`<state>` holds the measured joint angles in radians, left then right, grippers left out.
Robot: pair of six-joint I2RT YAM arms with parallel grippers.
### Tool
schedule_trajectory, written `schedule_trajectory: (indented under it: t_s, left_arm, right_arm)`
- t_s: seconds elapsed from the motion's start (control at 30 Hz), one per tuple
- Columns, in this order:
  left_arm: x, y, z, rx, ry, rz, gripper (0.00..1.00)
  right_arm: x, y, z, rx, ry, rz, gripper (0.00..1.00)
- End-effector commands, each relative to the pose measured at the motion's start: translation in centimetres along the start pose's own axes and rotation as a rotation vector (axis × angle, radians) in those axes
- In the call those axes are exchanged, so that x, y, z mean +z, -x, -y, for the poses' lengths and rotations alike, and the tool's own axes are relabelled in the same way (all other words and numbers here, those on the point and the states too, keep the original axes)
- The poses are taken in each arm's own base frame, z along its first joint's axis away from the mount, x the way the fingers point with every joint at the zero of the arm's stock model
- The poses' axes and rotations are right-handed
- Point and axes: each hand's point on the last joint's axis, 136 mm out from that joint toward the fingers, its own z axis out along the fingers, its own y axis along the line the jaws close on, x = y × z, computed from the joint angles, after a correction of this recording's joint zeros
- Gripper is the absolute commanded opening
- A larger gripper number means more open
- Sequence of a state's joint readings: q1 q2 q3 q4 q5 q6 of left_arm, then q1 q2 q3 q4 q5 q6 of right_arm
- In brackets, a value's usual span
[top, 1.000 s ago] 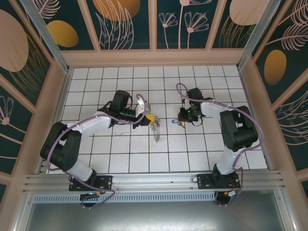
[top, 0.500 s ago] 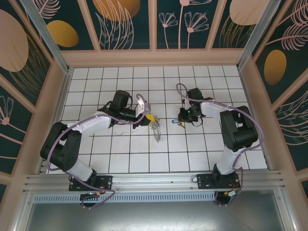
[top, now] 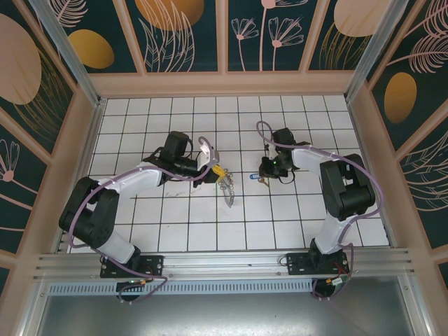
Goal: Put the keys on the keyring
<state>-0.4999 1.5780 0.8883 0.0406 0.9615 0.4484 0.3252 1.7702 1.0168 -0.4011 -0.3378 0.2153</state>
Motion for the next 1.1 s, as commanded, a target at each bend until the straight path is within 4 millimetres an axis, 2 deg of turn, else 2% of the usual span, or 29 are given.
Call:
schedule_trajectory:
  t_s: [0.0,0.33,0.5,0.57,0.73,1.07]
  left_arm:
    - [0.19,1.01,0.4,0.025,-0.04,0.03,0.0]
    - [0.23,1.15,0.29,0.027,-0.04,0.031,0.0]
    - [0.29,1.07,0.26,0.024,-0.043,0.03,0.0]
    - [0.3,1.05,0.26,0.025,-0.044,0.03,0.0]
    - [0.31,0.96,0.28,0.02,-0.044,0.028,0.0]
    - [0.35,0.98,0.26,0.018,-0.047,0.028,0.0]
  right_arm:
    - [0.08,-0.18,0.35,0.01,-0.022,-0.019,0.12]
    - [0.18,-0.38,0.55,0.007,-0.027,-0.024,0.12]
    - [0.28,-0.33,0.29,0.009,-0.012,-0.024,0.1]
    - [0.2,-0.28,0.16,0.006,-0.009,-0.024,0.06]
    - [0.15,-0.2,0.44,0.008,-0.023,-0.02,0.12]
    - [0.51,-0.26,0.41,0.013,-0.019,-0.024,0.13]
